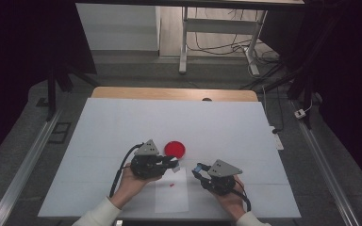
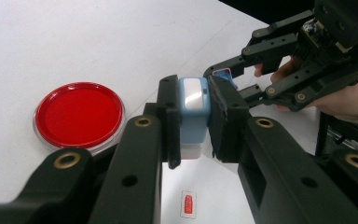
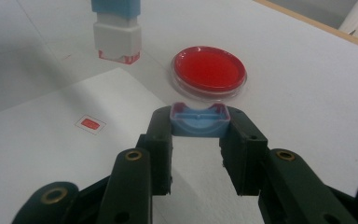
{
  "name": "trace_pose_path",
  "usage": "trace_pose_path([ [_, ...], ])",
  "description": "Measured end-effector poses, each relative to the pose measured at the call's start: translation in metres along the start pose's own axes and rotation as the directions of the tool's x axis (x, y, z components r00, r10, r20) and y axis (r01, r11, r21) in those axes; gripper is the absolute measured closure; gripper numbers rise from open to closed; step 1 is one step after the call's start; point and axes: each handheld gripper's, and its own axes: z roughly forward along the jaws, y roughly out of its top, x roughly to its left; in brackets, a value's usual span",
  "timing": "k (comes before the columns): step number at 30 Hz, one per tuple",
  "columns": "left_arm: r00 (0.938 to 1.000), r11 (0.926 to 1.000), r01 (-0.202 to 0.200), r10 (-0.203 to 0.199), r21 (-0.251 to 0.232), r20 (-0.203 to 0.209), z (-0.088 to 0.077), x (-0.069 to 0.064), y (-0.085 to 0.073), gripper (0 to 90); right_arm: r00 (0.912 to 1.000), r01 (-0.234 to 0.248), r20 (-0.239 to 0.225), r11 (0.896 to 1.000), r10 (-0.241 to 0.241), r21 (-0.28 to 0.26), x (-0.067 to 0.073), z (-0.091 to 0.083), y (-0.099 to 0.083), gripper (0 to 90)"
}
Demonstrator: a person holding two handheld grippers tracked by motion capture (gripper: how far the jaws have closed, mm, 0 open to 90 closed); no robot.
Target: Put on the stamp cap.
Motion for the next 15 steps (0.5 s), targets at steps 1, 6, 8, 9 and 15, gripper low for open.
trace_pose_path([
  [1,1.0000,1.0000,0.000,0.000,-0.002,0.000,0.000,0.000,0.000,74.8,1.0000,0.002,-0.001,1.000,-0.002,-0.001,0.000,0.000,0.000,64.2],
  [6,1.0000,0.9999,0.000,0.000,-0.015,-0.003,-0.001,-0.001,0.001,74.8,0.9999,0.008,-0.008,1.000,-0.008,0.000,0.004,0.004,0.002,64.2],
  [8,1.0000,0.9999,-0.001,0.001,-0.015,-0.003,-0.001,-0.001,0.002,74.8,0.9999,0.011,-0.011,1.000,-0.011,0.003,0.006,0.005,0.002,64.2],
  [9,1.0000,0.9999,-0.001,0.001,-0.014,-0.002,-0.001,-0.001,0.002,74.8,0.9999,0.012,-0.012,1.000,-0.012,0.007,0.007,0.006,0.003,64.2],
  [15,1.0000,0.9999,-0.001,0.001,-0.011,0.001,0.000,-0.001,0.002,74.8,0.9997,0.017,-0.016,1.000,-0.017,0.007,0.011,0.009,0.004,64.2],
])
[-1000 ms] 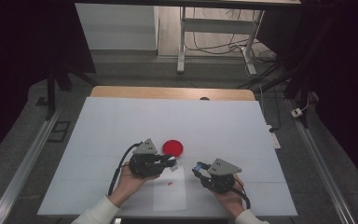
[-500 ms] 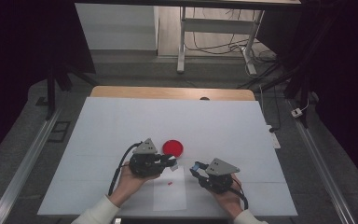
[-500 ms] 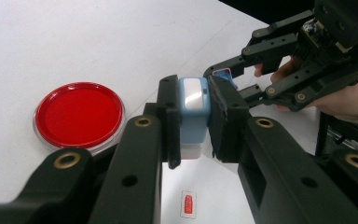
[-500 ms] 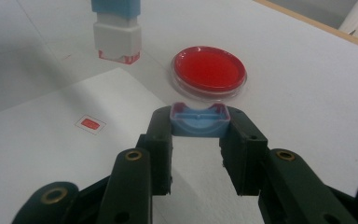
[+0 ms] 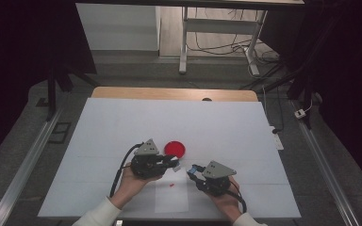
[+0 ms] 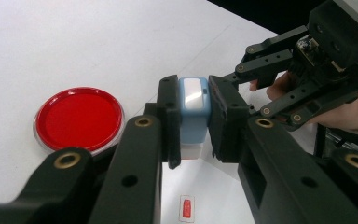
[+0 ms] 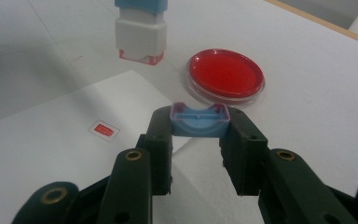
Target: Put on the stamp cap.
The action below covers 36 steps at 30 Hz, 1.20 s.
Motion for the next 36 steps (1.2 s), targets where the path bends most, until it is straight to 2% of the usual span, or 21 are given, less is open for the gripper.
trace_pose_path([
  [17,1.0000,1.0000,0.002,-0.002,-0.002,0.001,0.001,-0.002,0.000,74.8,0.9997,0.022,-0.011,1.000,-0.022,-0.002,0.016,0.010,0.004,64.2],
  [26,0.9999,0.9999,0.007,-0.007,-0.007,0.013,0.003,-0.004,0.001,74.9,0.9996,0.026,0.012,0.999,-0.026,-0.018,0.025,0.014,0.008,64.3],
  [36,0.9999,0.9999,0.007,-0.007,-0.011,0.008,0.003,-0.005,0.001,74.8,0.9994,0.018,0.032,0.999,-0.017,-0.028,0.031,0.019,0.009,64.3],
])
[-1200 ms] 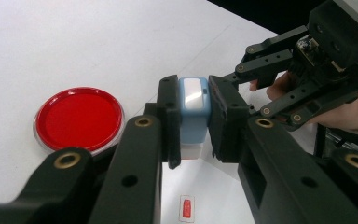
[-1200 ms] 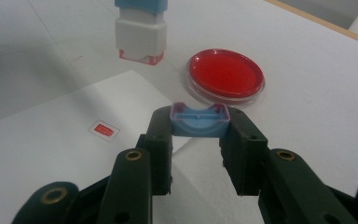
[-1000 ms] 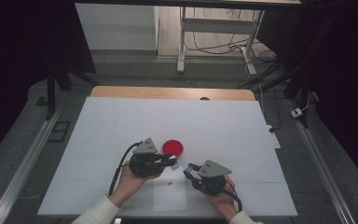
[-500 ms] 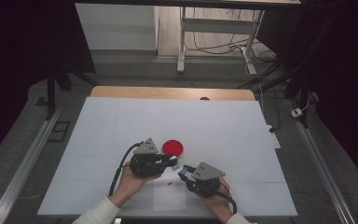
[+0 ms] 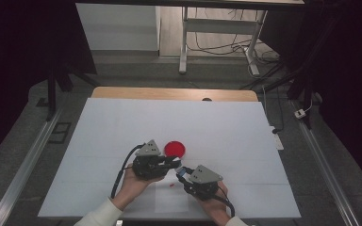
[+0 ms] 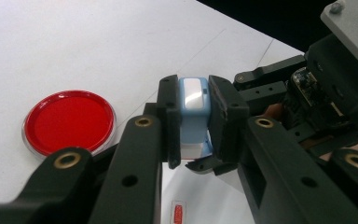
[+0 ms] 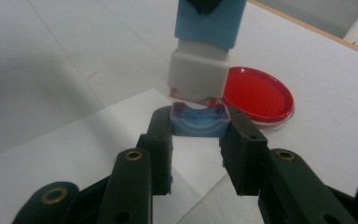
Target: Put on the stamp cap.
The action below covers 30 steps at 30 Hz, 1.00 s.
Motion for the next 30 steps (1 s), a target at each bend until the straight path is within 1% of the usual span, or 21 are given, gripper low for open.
trace_pose_path([
  [9,0.9999,0.9999,0.008,-0.008,-0.012,-0.015,0.0008,-0.0017,-0.0004,74.9,0.9996,-0.010,0.026,1.000,0.010,-0.009,0.0027,0.0030,0.0006,64.4],
  [13,0.9997,0.9994,0.024,-0.024,-0.026,-0.010,0.0003,-0.0025,-0.0006,74.9,0.9993,-0.014,0.036,1.000,0.014,-0.004,0.0027,0.0035,0.0004,64.5],
  [15,0.9996,0.9992,0.025,-0.026,-0.032,-0.015,0.0001,-0.0033,-0.0004,75.0,0.9990,-0.014,0.042,1.000,0.014,-0.002,0.0032,0.0039,0.0003,64.5],
  [17,0.9993,0.9987,0.034,-0.034,-0.037,-0.012,0.0002,-0.0035,-0.0006,75.0,0.9990,-0.012,0.042,1.000,0.012,-0.001,0.0037,0.0040,0.0005,64.5],
  [19,0.9990,0.9983,0.043,-0.043,-0.040,-0.009,0.0010,-0.0040,-0.0009,75.1,0.9982,-0.015,0.059,1.000,0.015,-0.004,0.0044,0.0046,0.0004,64.5],
  [22,0.9984,0.9977,0.055,-0.055,-0.040,-0.008,0.0030,-0.0051,-0.0018,75.2,0.9973,-0.020,0.070,1.000,0.021,-0.003,0.0048,0.0052,0.0005,64.5],
  [25,0.9975,0.9969,0.063,-0.064,-0.048,-0.028,0.0042,-0.0055,-0.0028,75.3,0.9966,-0.012,0.081,1.000,0.013,-0.005,0.0053,0.0050,0.0006,64.5],
  [30,0.9954,0.9937,0.088,-0.090,-0.069,-0.031,0.0049,-0.0052,-0.0045,75.3,0.9946,-0.029,0.100,1.000,0.030,-0.009,0.0062,0.0050,0.0011,64.5],
])
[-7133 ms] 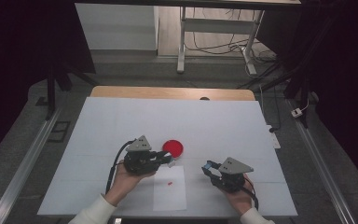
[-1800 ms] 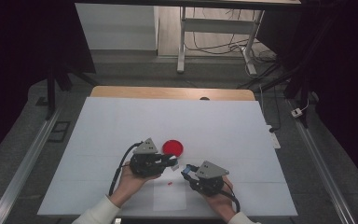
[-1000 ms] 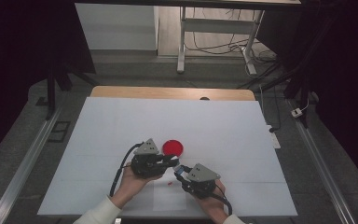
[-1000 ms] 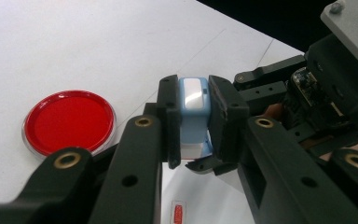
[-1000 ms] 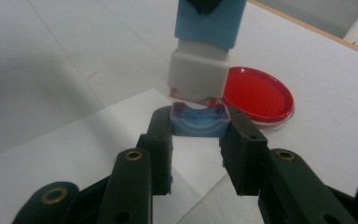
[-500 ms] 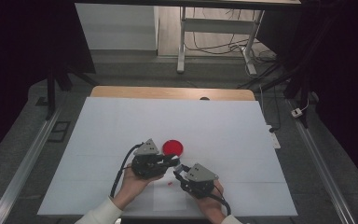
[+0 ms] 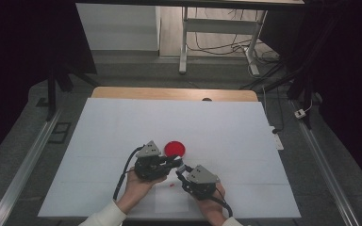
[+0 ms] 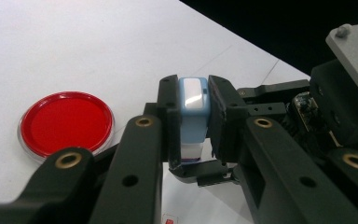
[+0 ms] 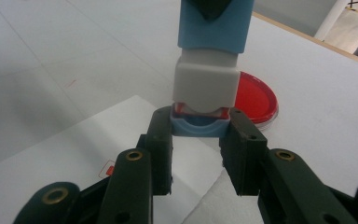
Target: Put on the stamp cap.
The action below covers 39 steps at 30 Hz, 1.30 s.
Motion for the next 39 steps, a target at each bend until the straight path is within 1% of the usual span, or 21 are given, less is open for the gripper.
trace_pose_path([
  [3,0.9999,0.9999,0.014,-0.014,-0.008,0.001,0.001,0.000,-0.001,75.4,1.0000,-0.007,0.005,1.000,0.007,-0.002,0.000,0.000,0.000,64.5],
  [9,0.9997,0.9996,0.023,-0.023,-0.018,-0.012,0.001,0.000,-0.002,75.4,0.9994,-0.021,0.026,1.000,0.022,-0.004,0.000,0.000,0.000,64.5],
  [14,0.9994,0.9994,0.031,-0.031,-0.017,-0.014,0.002,0.000,-0.004,75.5,0.9990,-0.028,0.035,1.000,0.028,-0.001,0.000,0.001,0.000,64.6],
  [20,0.9991,0.9992,0.038,-0.038,-0.013,-0.017,0.005,-0.001,-0.006,75.5,0.9984,-0.009,0.056,1.000,0.008,0.007,0.002,0.001,0.000,64.6],
  [23,0.9989,0.9989,0.045,-0.046,-0.013,-0.009,0.005,0.000,-0.006,75.6,0.9976,0.016,0.067,1.000,-0.017,0.013,0.003,0.001,0.000,64.7],
  [25,0.9986,0.9985,0.053,-0.053,-0.012,0.000,0.005,0.002,-0.007,75.7,0.9971,0.022,0.072,1.000,-0.023,0.012,0.004,0.000,0.001,64.9],
  [26,0.9985,0.9984,0.055,-0.055,-0.013,0.002,0.005,0.002,-0.007,75.7,0.9969,0.032,0.071,0.999,-0.032,0.012,0.005,0.000,0.001,64.9],
  [28,0.9985,0.9984,0.055,-0.055,-0.012,0.001,0.005,0.001,-0.008,75.7,0.9968,0.034,0.072,0.999,-0.035,0.016,0.005,0.000,0.001,65.0],
  [32,0.9985,0.9984,0.055,-0.055,-0.013,0.005,0.007,0.001,-0.009,75.8,0.9972,0.017,0.073,1.000,-0.017,0.003,0.006,0.000,0.000,65.0],
  [34,0.9977,0.9977,0.066,-0.066,-0.014,0.016,0.007,0.002,-0.010,75.8,0.9973,0.012,0.073,1.000,-0.011,-0.007,0.005,-0.001,0.001,65.1],
  [35,0.9972,0.9972,0.073,-0.072,-0.018,0.018,0.007,0.002,-0.010,75.9,0.9974,0.001,0.071,1.000,0.000,-0.012,0.005,-0.002,0.001,65.1],
  [38,0.9969,0.9970,0.076,-0.076,-0.015,0.017,0.009,0.002,-0.012,75.9,0.9977,-0.012,0.067,1.000,0.013,-0.007,0.005,-0.002,0.001,65.1],
  [39,0.9966,0.9968,0.079,-0.079,-0.011,0.024,0.009,0.002,-0.012,75.9,0.9976,-0.017,0.066,1.000,0.017,-0.005,0.004,-0.002,0.001,64.9],
])
